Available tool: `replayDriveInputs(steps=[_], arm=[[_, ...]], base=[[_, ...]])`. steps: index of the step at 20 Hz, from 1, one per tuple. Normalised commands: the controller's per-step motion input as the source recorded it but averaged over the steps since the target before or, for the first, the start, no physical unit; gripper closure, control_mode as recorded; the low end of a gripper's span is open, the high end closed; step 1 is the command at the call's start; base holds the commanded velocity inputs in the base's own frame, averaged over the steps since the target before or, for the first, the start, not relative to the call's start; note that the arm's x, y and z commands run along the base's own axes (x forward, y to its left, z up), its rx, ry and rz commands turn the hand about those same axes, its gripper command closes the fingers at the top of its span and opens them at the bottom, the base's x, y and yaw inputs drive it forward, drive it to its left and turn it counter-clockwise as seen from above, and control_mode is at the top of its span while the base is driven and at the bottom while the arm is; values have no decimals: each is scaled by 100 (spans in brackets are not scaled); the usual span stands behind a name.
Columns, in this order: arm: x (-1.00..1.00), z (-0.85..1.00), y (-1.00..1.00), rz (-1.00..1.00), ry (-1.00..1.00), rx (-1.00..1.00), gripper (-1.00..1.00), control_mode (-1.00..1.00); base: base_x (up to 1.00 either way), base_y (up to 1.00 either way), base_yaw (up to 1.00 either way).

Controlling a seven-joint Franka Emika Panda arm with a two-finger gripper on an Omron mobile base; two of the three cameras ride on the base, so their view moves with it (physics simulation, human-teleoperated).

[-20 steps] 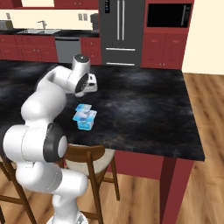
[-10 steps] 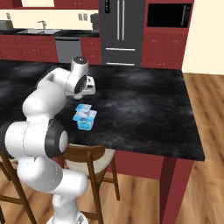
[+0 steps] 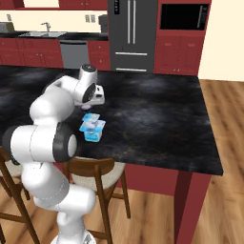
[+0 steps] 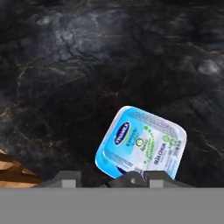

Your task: Stack the yogurt containers by placing the smaller containers on top of the larger containers.

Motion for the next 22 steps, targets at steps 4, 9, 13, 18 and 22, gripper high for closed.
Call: replayDriveInputs(steps=[4, 9, 13, 18, 22], arm=[[21, -13, 6, 0, 2, 0, 100, -100], [18, -13, 9, 0, 3, 0, 100, -100], [16, -13, 11, 0, 6, 0, 100, -100], [13, -11, 4, 0, 5, 0, 100, -100], [11, -12, 0, 0, 4, 0, 100, -100]], base=[[0, 0, 0], [0, 0, 0], [0, 0, 0], [0, 0, 0], [0, 0, 0]])
